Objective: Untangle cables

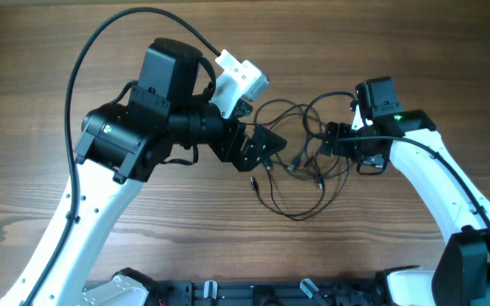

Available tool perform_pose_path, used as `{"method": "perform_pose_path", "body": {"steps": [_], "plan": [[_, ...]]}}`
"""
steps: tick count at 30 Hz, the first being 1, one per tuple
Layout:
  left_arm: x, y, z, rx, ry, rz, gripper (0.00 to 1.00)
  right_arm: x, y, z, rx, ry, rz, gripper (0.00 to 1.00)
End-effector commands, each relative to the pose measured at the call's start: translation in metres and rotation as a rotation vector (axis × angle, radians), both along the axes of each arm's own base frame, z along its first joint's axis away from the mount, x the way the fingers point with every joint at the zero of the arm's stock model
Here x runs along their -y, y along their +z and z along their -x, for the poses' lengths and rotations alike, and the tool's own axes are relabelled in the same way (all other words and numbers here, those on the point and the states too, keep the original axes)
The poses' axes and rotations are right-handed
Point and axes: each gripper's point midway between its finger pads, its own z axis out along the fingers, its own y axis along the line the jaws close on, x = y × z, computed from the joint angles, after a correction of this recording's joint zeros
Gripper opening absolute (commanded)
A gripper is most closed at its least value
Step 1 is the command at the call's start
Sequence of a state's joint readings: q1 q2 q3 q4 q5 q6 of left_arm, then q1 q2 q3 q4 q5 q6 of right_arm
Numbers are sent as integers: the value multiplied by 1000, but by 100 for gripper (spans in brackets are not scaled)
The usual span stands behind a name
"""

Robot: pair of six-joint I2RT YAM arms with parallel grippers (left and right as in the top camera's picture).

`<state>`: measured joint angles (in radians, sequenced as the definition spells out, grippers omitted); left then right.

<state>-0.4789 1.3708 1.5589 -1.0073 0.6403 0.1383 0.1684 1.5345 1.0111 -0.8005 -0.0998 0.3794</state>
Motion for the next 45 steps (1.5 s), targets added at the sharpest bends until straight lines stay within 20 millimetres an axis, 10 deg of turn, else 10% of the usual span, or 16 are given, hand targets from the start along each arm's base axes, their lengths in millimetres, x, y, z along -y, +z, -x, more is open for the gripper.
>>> {"method": "perform_pose_path", "body": {"steps": [1, 17, 25, 45], "plan": [[0, 2, -1, 20, -9, -6, 100, 8, -20, 8, -33, -27, 33, 93], [1, 2, -1, 21, -9, -6, 100, -34, -22, 30, -150, -96, -242, 92], [1, 2, -1, 21, -9, -6, 100, -43, -56, 44, -183, -265, -337, 87], [-1, 1, -3, 27, 4, -19, 100, -50, -57, 23, -75, -285, -408, 32]]}}
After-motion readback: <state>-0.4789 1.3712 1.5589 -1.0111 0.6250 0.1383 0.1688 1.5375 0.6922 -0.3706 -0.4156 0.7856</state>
